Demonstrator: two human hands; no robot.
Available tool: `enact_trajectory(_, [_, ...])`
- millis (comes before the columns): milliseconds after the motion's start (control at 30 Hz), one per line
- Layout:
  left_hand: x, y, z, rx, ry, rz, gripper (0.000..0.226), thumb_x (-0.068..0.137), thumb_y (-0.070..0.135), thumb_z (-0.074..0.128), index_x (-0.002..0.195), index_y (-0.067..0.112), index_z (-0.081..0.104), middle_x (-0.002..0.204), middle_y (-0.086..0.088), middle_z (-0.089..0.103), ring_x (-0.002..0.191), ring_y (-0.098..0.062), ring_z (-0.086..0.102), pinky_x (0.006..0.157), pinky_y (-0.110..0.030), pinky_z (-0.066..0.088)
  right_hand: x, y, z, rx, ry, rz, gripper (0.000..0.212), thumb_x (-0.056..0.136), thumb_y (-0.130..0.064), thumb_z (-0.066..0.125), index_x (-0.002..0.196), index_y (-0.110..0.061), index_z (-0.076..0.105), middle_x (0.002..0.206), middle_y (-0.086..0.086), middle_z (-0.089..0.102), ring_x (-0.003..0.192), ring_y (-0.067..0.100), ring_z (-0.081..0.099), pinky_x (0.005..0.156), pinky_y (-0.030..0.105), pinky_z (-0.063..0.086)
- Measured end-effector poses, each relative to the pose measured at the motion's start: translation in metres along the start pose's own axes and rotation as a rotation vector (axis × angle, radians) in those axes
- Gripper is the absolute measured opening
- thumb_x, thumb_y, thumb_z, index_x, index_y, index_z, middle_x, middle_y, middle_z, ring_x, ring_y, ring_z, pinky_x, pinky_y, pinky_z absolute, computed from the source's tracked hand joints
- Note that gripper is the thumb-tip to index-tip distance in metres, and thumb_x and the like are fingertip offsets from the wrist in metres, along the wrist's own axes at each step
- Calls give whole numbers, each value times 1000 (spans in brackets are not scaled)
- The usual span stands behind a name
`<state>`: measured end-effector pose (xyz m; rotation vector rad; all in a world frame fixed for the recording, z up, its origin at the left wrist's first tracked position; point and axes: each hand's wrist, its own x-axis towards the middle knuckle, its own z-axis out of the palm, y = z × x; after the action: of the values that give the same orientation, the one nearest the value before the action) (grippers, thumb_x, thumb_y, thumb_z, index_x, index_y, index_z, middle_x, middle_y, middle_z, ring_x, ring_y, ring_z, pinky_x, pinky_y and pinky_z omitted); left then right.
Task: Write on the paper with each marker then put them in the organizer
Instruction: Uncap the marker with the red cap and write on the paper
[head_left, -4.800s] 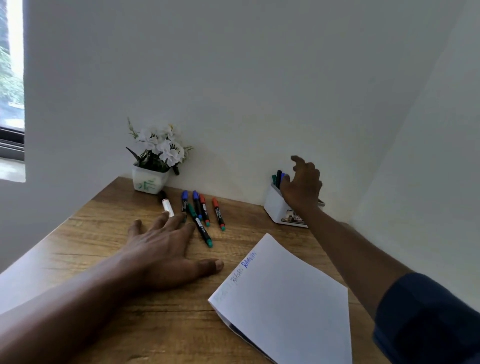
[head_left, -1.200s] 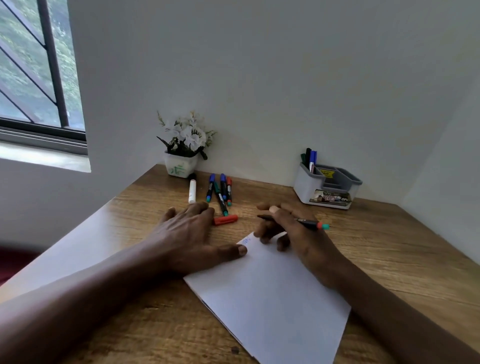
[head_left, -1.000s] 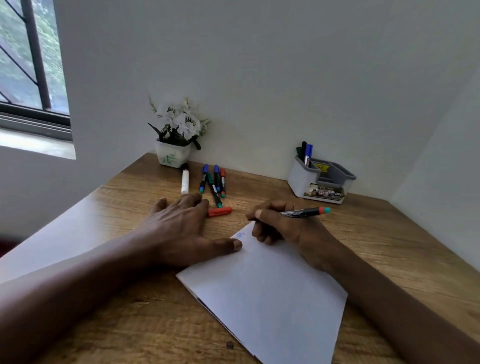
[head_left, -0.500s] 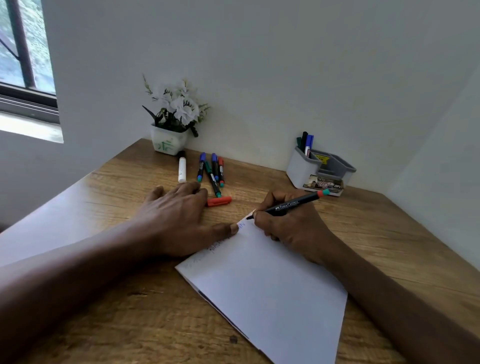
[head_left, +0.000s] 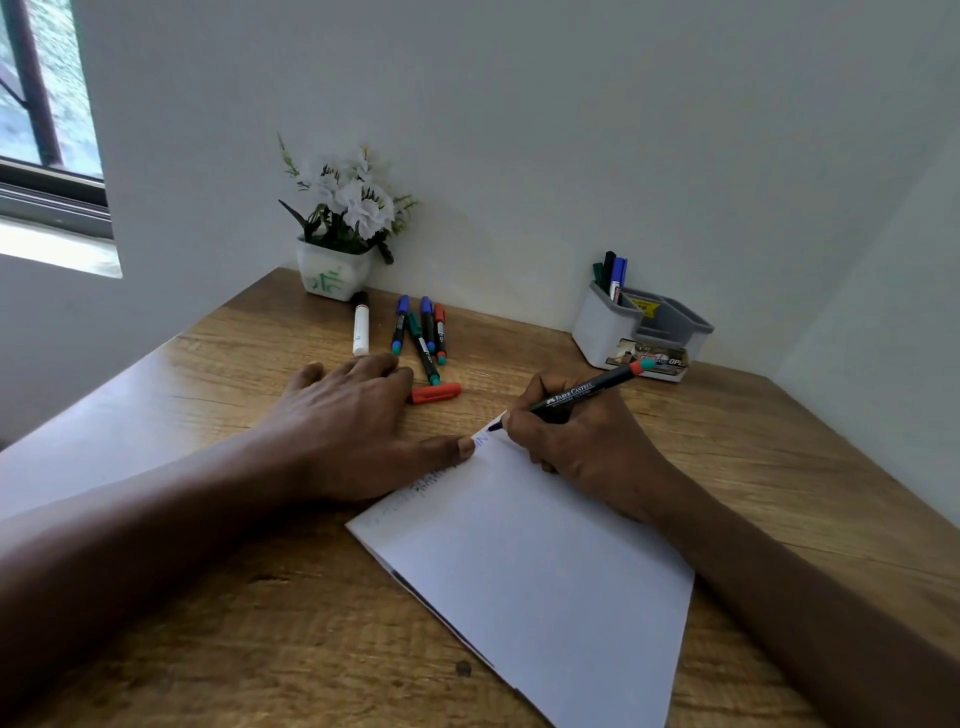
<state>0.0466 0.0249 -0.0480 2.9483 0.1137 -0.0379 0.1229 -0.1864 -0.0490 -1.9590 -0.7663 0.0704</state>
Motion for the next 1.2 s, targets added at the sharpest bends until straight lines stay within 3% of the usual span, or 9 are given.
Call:
enact_trajectory(333, [0, 0, 0, 24, 7, 3, 107, 68, 93, 23, 155, 31, 27, 167, 4, 17, 153, -17, 18, 124, -48, 14, 0, -2, 0, -44, 1, -8, 12, 84, -2, 70, 76, 3, 63, 56, 1, 59, 48, 8, 52, 49, 21, 44])
enact_trajectory(467, [-1, 1, -2, 20, -5, -1, 112, 63, 93, 19, 156, 32, 26, 167, 4, 16, 153, -17, 17, 123, -48, 14, 1, -2, -1, -3, 36, 38, 16, 85, -3, 69, 74, 3, 59, 51, 0, 55, 43, 10, 50, 43, 19, 41])
enact_trajectory(633, [-2, 1, -1, 15, -5, -3, 113, 62, 93, 19, 157, 32, 25, 167, 5, 16, 153, -18, 17, 123, -48, 14, 1, -1, 2, -31, 25, 26, 14, 86, -5, 70, 74, -1, 62, 53, -1, 57, 47, 10, 51, 47, 23, 44])
enact_trajectory(767, [-1, 1, -2, 19, -11, -9, 113, 61, 94, 19, 156, 32, 25, 167, 5, 16, 153, -18, 18, 123, -48, 14, 0, -3, 0, -15, 52, 37, 19, 85, -3, 69, 75, 7, 57, 52, 4, 56, 44, 12, 50, 42, 19, 40])
enact_trajectory(900, [-1, 0, -1, 25, -11, -6, 108, 68, 92, 23, 157, 32, 25, 167, 5, 16, 153, -18, 17, 123, -47, 14, -1, -4, 2, -1, 38, 64, 19, 87, -6, 70, 71, -4, 59, 50, 0, 57, 44, 10, 50, 43, 19, 41])
enact_trajectory(1067, [-2, 1, -2, 18, -4, -2, 116, 58, 93, 16, 156, 32, 27, 166, 5, 19, 152, -18, 20, 122, -47, 15, 1, -4, 1, 23, 77, 59, 19, 87, -4, 69, 76, 7, 59, 52, 6, 56, 43, 13, 50, 41, 19, 41])
enact_trajectory(1200, [-1, 0, -2, 16, -1, 2, 116, 58, 94, 17, 156, 32, 27, 166, 4, 18, 152, -18, 19, 123, -48, 15, 1, -4, 4, -30, 64, 53, 20, 87, -7, 71, 71, -3, 59, 51, 0, 57, 44, 12, 52, 43, 20, 41])
